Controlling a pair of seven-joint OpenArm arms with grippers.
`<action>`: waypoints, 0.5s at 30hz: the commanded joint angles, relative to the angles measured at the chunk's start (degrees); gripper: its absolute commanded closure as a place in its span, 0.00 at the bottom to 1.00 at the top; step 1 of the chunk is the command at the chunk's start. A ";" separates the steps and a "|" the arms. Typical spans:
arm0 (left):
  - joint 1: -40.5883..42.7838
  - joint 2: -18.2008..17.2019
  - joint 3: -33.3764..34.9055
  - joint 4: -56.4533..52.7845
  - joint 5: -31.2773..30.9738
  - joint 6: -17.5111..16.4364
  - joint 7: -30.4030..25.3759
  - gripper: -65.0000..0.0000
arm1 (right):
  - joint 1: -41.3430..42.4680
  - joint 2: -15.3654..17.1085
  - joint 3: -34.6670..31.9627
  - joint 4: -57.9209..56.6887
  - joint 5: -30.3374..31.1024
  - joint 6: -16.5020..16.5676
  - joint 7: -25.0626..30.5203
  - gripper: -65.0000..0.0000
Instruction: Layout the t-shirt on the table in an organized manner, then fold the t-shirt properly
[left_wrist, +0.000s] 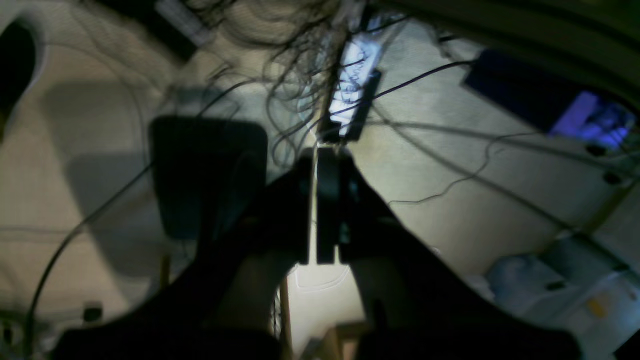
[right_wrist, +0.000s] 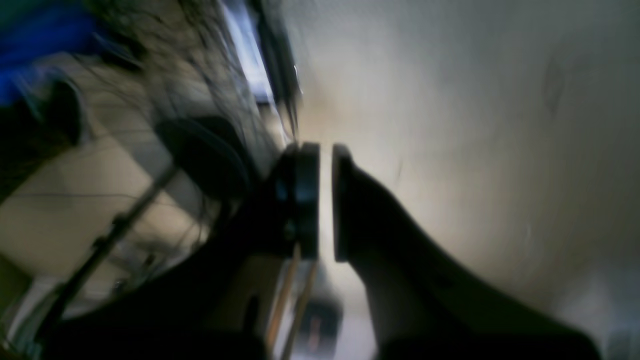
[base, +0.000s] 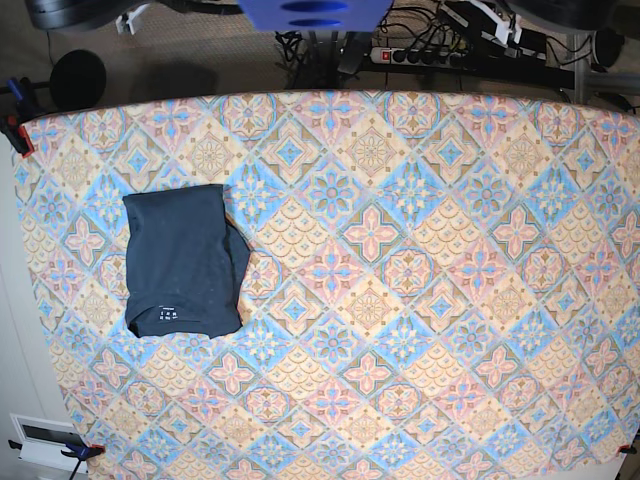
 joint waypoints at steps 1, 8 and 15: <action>-1.87 -0.83 2.33 -4.41 -0.43 -0.06 -5.89 1.00 | 1.09 0.97 0.16 -2.00 1.81 0.97 2.76 0.93; -15.06 3.39 16.66 -30.08 -0.25 -0.06 -22.41 1.00 | 8.74 2.91 -6.61 -19.23 -0.21 0.97 17.09 0.93; -20.77 6.46 26.94 -37.91 -0.25 0.03 -30.15 1.00 | 15.77 3.00 -14.34 -34.27 -2.06 0.97 29.48 0.93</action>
